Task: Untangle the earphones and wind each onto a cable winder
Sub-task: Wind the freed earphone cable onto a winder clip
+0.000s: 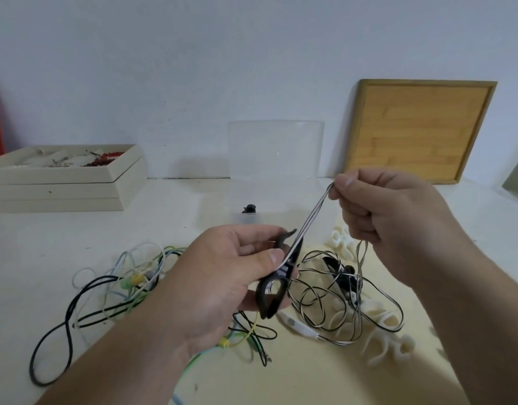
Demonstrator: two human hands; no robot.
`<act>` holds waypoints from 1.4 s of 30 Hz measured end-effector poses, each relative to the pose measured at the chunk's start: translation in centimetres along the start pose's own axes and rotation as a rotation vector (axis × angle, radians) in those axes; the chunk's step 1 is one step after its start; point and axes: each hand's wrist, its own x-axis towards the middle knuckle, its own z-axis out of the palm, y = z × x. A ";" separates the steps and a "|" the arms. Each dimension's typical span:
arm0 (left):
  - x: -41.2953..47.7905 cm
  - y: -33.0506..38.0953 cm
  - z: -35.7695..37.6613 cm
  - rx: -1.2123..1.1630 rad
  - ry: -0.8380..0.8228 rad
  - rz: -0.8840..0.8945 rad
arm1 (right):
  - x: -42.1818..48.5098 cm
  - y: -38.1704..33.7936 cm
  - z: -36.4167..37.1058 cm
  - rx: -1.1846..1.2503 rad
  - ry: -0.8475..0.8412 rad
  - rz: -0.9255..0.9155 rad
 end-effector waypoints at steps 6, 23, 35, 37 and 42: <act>-0.1 0.1 0.2 0.061 0.017 0.030 | 0.2 0.6 0.4 -0.034 0.057 0.046; -0.2 0.5 -0.3 -0.209 -0.060 0.069 | -0.4 1.7 1.3 -0.577 -0.061 0.099; 0.9 0.8 -1.5 -0.187 0.284 0.209 | -2.1 1.2 3.6 -0.577 -0.696 0.037; 0.9 0.7 -1.6 -0.166 0.279 0.195 | -2.1 1.0 3.4 -0.561 -0.717 0.037; 1.0 1.1 -1.8 -0.223 0.281 0.162 | -1.9 0.6 2.7 -0.542 -0.712 0.051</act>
